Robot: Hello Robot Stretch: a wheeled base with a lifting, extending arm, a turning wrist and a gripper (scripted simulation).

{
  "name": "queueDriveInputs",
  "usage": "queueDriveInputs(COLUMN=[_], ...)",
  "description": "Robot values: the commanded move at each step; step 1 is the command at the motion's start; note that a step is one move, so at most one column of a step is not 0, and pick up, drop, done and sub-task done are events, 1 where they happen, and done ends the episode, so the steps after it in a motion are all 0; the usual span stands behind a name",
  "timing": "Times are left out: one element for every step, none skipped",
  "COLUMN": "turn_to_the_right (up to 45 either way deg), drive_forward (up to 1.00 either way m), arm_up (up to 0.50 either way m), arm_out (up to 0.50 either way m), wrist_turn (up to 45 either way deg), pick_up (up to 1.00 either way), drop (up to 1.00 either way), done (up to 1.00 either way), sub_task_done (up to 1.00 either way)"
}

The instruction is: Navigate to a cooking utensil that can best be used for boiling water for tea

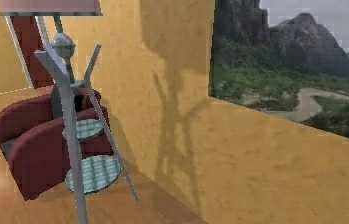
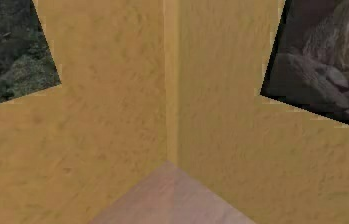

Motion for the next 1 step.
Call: queueDriveInputs(turn_to_the_right=[-12.0], drive_forward=[0.00], arm_up=[0.00], arm_out=[0.00], wrist_turn=[0.0], pick_up=[0.00], drop=[0.00], done=[0.00], sub_task_done=[0.00])
